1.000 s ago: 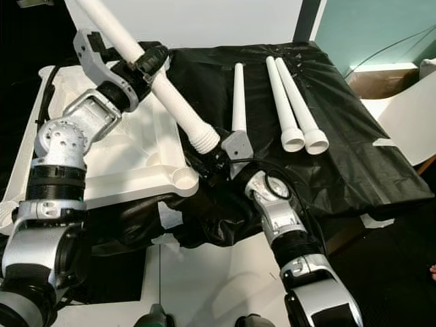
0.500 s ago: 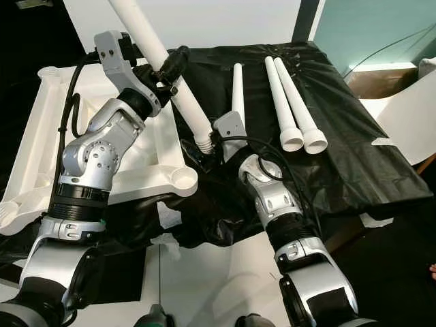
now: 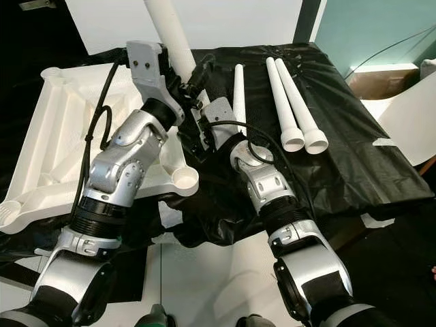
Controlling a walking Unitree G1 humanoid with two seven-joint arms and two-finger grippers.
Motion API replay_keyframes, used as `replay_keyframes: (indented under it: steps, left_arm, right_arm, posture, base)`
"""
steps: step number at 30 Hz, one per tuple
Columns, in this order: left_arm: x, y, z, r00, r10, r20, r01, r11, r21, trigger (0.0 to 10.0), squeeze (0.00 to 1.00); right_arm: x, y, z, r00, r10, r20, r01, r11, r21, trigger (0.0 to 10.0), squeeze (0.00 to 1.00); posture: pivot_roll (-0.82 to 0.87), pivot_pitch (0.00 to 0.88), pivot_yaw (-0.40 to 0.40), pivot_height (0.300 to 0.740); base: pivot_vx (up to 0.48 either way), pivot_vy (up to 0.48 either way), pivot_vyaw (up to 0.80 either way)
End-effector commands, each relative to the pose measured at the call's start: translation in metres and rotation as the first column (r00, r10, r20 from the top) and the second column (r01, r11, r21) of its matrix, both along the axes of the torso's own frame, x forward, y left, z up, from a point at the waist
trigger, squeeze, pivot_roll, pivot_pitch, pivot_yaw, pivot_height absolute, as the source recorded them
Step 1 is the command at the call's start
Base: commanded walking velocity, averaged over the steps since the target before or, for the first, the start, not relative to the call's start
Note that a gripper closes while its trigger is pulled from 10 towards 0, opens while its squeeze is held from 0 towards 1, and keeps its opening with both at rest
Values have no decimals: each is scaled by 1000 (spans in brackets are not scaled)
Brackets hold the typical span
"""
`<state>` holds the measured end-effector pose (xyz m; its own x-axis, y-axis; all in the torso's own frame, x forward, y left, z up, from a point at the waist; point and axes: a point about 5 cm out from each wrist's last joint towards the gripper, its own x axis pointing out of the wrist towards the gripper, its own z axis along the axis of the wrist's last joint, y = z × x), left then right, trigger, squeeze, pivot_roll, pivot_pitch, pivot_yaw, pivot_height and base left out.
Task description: Building children table
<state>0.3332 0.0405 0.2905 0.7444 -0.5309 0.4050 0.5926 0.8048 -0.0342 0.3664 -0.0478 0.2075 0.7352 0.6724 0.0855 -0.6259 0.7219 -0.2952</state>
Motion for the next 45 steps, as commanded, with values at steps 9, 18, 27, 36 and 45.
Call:
replay_keyframes:
  steps: [9, 18, 27, 36, 45]
  left_arm:
    - [-5, -15, 1, 998, -52, 23, 52, 999, 14, 10000, 0]
    - [-4, -15, 0, 998, -53, 23, 53, 998, 29, 10000, 0]
    - [-8, -10, -1, 980, -196, 39, 191, 975, 118, 10000, 576]
    - [-19, 6, 5, 902, -427, 69, 402, 887, 226, 10000, 0]
    - [-22, 25, 12, 847, -530, 33, 500, 817, 287, 10000, 0]
  right_arm:
    - [-7, 14, 9, 995, 70, 65, -68, 997, -28, 0, 0]
    - [-5, 9, 5, 998, 47, 29, -46, 999, -11, 0, 0]
    - [0, -3, 7, 998, 62, -4, -62, 998, -24, 10000, 0]
    - [-1, -15, 10, 984, 175, -33, -177, 982, -64, 10000, 0]
    - [-3, -28, 11, 963, 263, -59, -268, 958, -102, 10000, 0]
  posture:
    - [125, 2, 12, 740]
    - [120, 7, 14, 740]
    - [114, 17, 11, 740]
    - [102, 21, 6, 740]
    - [94, 21, 5, 740]
  base:
    - [0, 0, 0]
    - [0, 0, 0]
    - [0, 0, 0]
    - [0, 0, 0]
    - [0, 0, 0]
